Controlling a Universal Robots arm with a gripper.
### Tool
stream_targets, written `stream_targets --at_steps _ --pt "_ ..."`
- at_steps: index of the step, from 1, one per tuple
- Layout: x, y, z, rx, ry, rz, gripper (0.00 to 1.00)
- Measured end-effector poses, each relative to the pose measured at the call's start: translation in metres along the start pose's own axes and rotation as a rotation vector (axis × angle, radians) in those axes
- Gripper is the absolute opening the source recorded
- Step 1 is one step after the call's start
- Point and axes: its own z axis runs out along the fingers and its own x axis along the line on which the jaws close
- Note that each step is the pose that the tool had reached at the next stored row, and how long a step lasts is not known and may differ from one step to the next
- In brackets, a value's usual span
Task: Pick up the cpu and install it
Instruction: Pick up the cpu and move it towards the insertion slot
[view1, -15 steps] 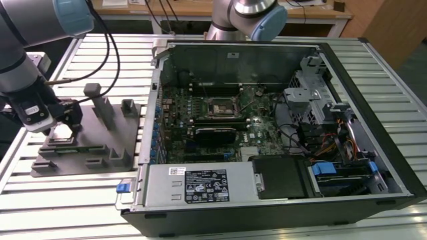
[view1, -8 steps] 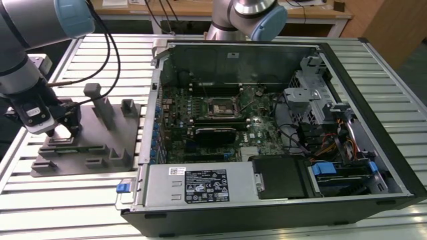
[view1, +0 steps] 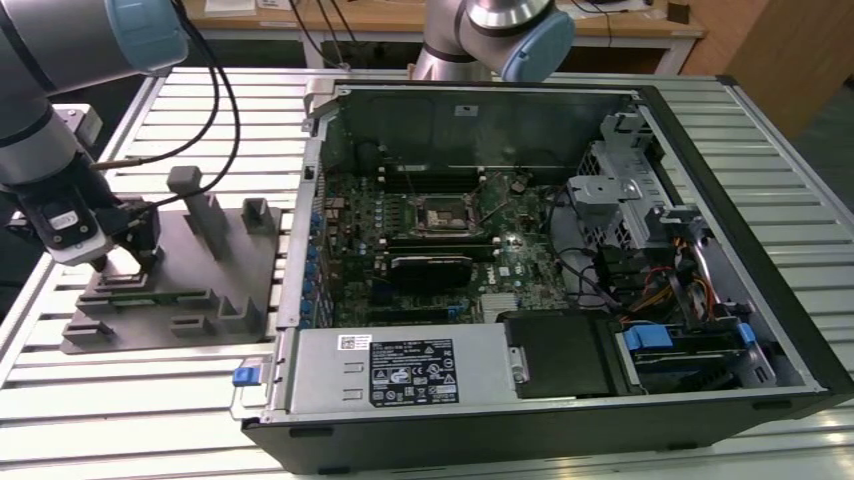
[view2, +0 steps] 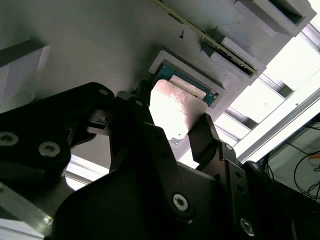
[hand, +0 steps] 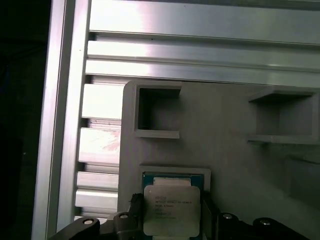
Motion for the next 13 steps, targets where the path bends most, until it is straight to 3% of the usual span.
stream_targets --at_steps 12,13 --pt "0.0 -0.0001 0.0031 0.0003 0.0001 0.004 0.55" --pt "0.0 -0.0001 0.0031 0.0003 0.0002 0.004 0.62"
